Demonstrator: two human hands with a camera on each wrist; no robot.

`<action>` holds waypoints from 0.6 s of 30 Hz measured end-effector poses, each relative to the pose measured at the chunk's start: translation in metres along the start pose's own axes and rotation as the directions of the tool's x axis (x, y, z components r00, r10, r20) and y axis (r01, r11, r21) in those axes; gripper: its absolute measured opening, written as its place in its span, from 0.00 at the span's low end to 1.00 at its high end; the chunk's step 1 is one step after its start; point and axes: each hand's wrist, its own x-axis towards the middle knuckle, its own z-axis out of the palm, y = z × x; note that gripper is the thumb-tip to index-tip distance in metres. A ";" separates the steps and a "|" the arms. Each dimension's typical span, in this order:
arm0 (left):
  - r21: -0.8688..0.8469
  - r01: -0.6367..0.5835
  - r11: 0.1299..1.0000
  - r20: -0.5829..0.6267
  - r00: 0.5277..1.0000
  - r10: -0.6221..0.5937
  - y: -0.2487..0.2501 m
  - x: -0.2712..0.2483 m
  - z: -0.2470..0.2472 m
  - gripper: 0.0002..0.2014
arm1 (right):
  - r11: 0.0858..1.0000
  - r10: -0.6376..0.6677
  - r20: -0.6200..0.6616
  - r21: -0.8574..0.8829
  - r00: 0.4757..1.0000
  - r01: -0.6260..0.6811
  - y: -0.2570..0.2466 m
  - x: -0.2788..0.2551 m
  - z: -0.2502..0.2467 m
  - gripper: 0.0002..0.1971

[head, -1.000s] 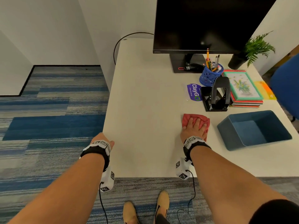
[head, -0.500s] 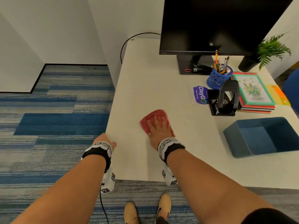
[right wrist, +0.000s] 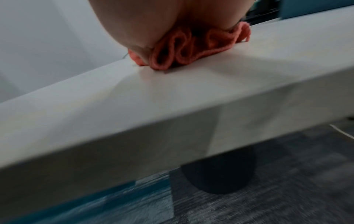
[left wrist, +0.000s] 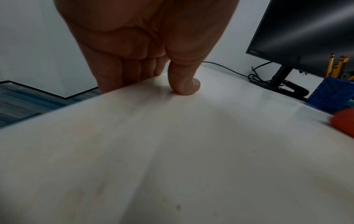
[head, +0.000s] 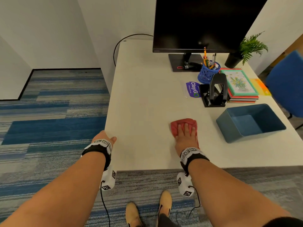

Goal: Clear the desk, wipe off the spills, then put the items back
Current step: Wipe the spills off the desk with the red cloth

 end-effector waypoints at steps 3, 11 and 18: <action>0.022 -0.013 1.000 -0.010 1.000 0.014 -0.004 -0.003 0.000 0.19 | 0.998 0.055 0.003 0.037 0.999 -0.055 -0.022 -0.011 -0.004 0.37; 0.014 -0.081 0.997 -0.001 0.997 0.081 -0.011 -0.002 0.003 0.21 | 0.898 -0.438 0.093 0.090 0.894 0.430 -0.111 -0.057 0.003 0.33; 0.059 -0.080 0.995 0.008 0.997 0.079 -0.008 -0.002 -0.003 0.20 | 0.451 -0.248 0.001 0.885 0.969 0.115 -0.121 -0.039 -0.052 0.17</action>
